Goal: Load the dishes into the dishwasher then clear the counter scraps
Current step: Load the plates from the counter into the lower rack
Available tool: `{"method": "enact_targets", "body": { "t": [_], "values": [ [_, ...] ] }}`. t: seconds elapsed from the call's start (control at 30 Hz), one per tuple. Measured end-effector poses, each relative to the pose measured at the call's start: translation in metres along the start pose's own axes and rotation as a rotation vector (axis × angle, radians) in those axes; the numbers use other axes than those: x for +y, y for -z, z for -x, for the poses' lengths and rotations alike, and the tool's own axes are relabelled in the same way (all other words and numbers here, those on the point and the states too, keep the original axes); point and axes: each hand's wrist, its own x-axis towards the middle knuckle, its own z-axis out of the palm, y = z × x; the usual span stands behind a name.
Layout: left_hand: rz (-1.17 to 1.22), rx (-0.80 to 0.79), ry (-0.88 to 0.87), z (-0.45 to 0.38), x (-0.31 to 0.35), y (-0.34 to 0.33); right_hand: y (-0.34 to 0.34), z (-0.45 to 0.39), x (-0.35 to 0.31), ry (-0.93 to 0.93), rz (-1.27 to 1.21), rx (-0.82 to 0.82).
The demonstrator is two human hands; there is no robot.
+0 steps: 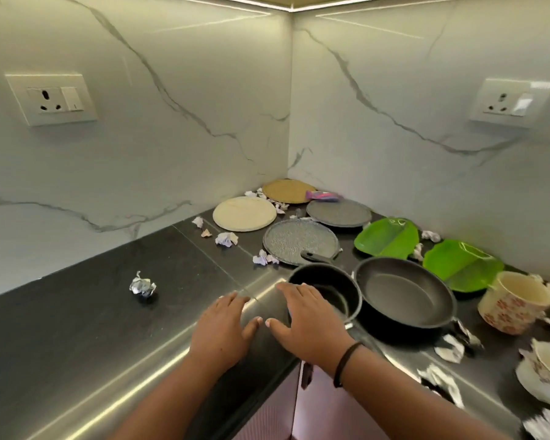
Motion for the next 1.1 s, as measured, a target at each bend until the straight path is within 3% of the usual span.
{"method": "enact_targets", "body": {
  "t": [0.17, 0.33, 0.5, 0.7, 0.93, 1.1],
  "values": [
    [0.011, 0.005, 0.062, -0.048, 0.014, 0.004, 0.033, -0.055, 0.026, -0.019, -0.145, -0.029],
    [0.083, -0.070, 0.132, -0.086, 0.006, 0.001, 0.046, -0.106, 0.058, -0.221, -0.319, -0.121],
    [0.314, -0.103, 0.233, -0.149, -0.006, -0.004, 0.047, -0.155, 0.104, -0.469, -0.408, -0.098],
    [0.786, -0.191, 0.454, -0.227, -0.017, -0.022, 0.043, -0.195, 0.151, -0.696, -0.437, -0.034],
    [0.837, -0.289, 0.559, -0.303, -0.030, -0.056, 0.032, -0.224, 0.184, -0.964, -0.470, -0.061],
    [0.947, -0.287, 0.649, -0.321, -0.026, -0.061, 0.015, -0.233, 0.193, -1.119, -0.797, 0.014]
  ]
}}
